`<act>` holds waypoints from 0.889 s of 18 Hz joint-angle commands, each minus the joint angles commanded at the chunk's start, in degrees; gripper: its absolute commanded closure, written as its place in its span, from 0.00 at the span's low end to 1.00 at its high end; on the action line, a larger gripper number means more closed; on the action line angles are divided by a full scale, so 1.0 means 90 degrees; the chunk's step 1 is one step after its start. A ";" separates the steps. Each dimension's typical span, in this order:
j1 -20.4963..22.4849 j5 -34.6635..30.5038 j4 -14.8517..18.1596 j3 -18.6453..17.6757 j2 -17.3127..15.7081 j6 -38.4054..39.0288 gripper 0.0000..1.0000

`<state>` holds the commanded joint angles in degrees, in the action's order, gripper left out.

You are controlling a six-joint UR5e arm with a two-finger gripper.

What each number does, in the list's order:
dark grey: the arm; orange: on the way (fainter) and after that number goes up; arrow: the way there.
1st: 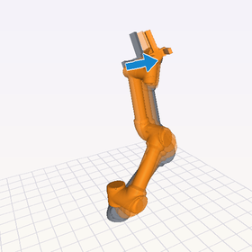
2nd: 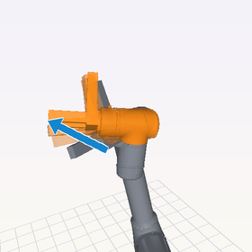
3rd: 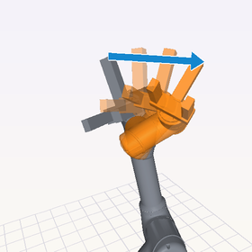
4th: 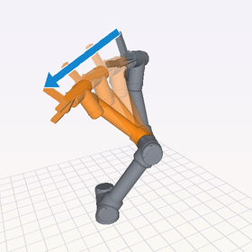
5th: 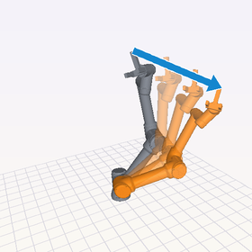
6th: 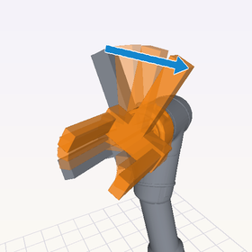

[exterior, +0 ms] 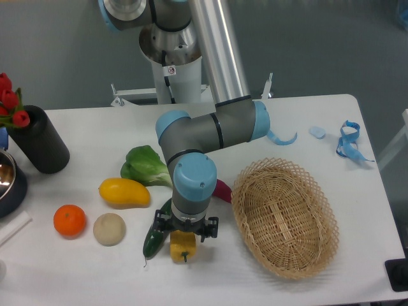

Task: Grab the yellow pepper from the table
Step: 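Close the gripper around the yellow bell pepper, then lift the pepper and carry it over the wicker basket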

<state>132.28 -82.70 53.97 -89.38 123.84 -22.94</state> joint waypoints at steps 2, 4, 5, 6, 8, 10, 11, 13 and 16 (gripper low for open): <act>0.0000 -0.0010 -0.0058 0.0000 0.0010 0.0000 0.00; 0.0000 -0.0020 -0.0107 -0.0039 0.0010 0.0000 0.07; 0.0000 -0.0020 -0.0108 -0.0039 0.0000 0.0010 0.11; 0.0010 -0.0020 -0.0108 -0.0039 0.0000 0.0010 0.15; 0.0010 -0.0020 -0.0137 -0.0039 -0.0010 0.0010 0.27; 0.0010 -0.0020 -0.0137 -0.0049 -0.0010 0.0010 0.36; 0.0010 -0.0020 -0.0137 -0.0059 -0.0020 0.0010 0.39; 0.0010 -0.0020 -0.0137 -0.0088 -0.0029 0.0000 0.44; 0.0029 -0.0020 -0.0137 -0.0059 -0.0068 -0.0029 0.46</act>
<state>132.54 -82.88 52.73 -89.91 123.22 -23.20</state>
